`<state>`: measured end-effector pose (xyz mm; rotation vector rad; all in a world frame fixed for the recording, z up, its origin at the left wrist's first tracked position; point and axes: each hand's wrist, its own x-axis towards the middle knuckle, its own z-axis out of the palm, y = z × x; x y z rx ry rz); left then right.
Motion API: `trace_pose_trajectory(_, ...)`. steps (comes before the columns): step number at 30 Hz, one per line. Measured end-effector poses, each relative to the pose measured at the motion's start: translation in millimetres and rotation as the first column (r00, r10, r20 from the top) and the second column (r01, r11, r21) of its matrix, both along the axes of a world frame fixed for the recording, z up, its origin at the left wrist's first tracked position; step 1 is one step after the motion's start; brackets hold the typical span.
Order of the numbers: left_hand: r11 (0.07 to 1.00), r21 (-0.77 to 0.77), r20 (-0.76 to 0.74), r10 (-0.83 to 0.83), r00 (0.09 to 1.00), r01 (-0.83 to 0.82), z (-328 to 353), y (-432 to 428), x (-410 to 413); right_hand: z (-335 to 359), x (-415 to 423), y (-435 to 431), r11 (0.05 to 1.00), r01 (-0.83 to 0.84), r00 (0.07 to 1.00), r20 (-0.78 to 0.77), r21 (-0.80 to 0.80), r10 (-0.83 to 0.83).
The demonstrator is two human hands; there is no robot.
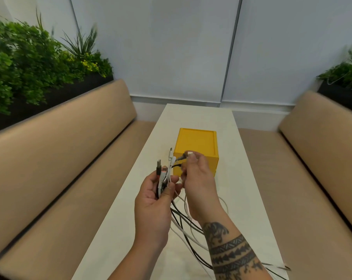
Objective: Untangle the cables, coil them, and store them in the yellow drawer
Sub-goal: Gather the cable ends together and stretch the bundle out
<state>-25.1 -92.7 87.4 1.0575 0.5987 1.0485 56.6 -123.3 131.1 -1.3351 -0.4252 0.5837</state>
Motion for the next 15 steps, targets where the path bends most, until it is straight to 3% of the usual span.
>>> trace_pose_trajectory(3, 0.997, 0.080, -0.027, -0.014, 1.000, 0.016, -0.2, -2.6, 1.8, -2.0, -2.1, -0.8, 0.992, -0.117, 0.986, 0.111, -0.037, 0.120)
trace_pose_trajectory(8, 0.987, 0.152, -0.075, -0.033, 0.997, 0.044, -1.1, -3.8, 1.8, -2.3, 2.8, -3.2, 0.990, -0.119, 0.976, 0.176, -0.071, 0.130)
trace_pose_trajectory(15, 0.997, 0.046, -0.017, -0.065, 0.998, 0.066, -6.4, -2.0, 2.1, -8.1, 4.9, -1.2, 0.996, -0.079, 0.983, 0.161, -0.041, 0.085)
